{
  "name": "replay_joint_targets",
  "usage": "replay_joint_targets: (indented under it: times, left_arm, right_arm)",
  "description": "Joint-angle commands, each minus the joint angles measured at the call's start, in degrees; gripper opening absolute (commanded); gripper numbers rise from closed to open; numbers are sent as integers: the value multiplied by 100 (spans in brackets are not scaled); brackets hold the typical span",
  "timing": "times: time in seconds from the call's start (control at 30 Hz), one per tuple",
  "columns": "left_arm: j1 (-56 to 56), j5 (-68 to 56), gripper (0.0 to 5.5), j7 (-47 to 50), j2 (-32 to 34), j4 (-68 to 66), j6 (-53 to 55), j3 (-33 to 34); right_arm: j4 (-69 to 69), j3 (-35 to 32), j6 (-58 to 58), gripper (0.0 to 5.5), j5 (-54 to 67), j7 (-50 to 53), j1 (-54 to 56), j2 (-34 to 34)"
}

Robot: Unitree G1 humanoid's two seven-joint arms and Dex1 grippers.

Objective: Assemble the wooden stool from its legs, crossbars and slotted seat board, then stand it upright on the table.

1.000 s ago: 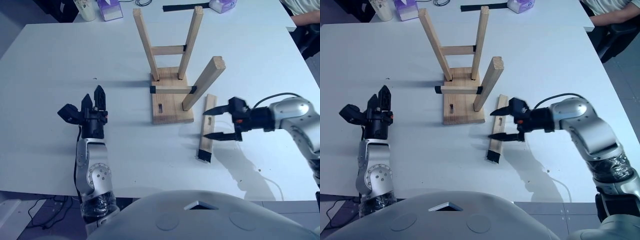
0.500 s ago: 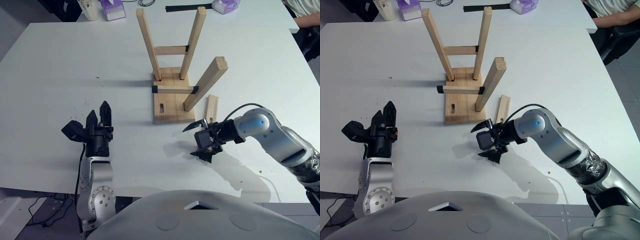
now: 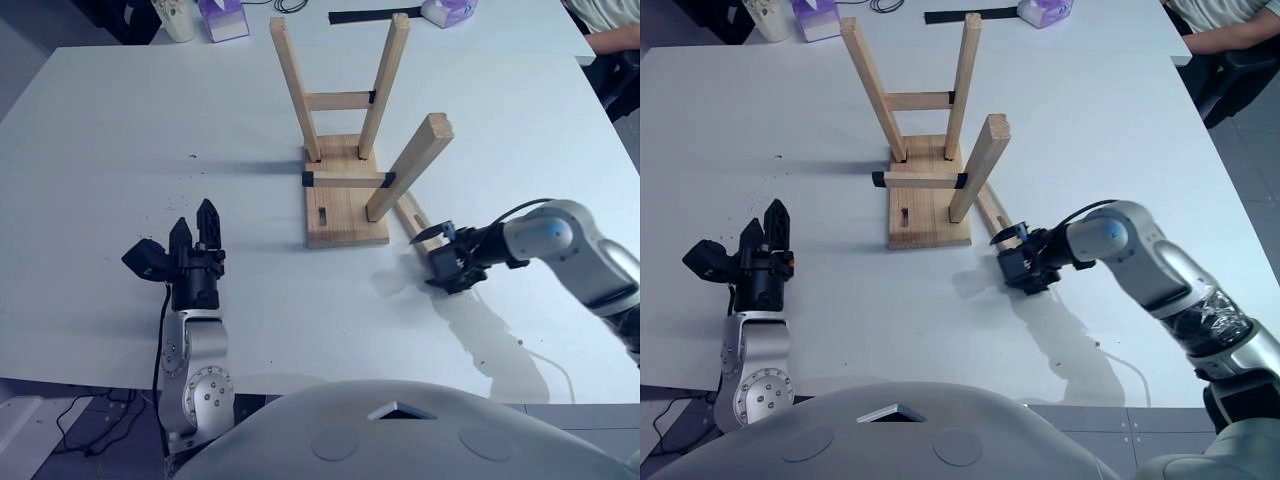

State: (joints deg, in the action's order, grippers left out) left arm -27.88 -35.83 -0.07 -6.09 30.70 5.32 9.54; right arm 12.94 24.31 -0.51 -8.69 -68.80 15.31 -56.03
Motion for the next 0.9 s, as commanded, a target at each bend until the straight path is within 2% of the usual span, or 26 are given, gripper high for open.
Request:
replay_joint_targets:
  times: [0.03, 0.13, 0.23, 0.33, 0.4, 0.57, 0.9]
  left_arm:
    - [148, 55, 337, 57, -226, -206, -184, -8]
    - [393, 21, 337, 21, -93, -456, -205, 33]
    - [566, -20, 337, -18, 26, -621, -215, 77]
    - [694, -106, 337, -15, 84, -642, -199, 139]
    - [709, -133, 337, -23, 117, -644, -231, 210]
    - [615, -546, 337, 74, -21, -446, -313, 429]
    - [1029, -944, 337, 175, 247, -453, -64, 683]
  right_arm:
    - [86, -535, 543, 395, 593, -129, 120, 17]
    - [69, -1007, 1676, 395, 983, 214, 56, 246]
    - [287, -1542, 3443, 395, 1604, 550, -154, 470]
    - [494, -2294, 5919, 395, 2324, 1229, -233, 1256]
    - [714, -2666, 6989, 395, 2371, 1740, -317, 1776]
    - [1710, -2906, 7821, 395, 2193, 2487, -698, 2366]
    - [1998, -2223, 7038, 395, 1833, 3790, -1797, 2556]
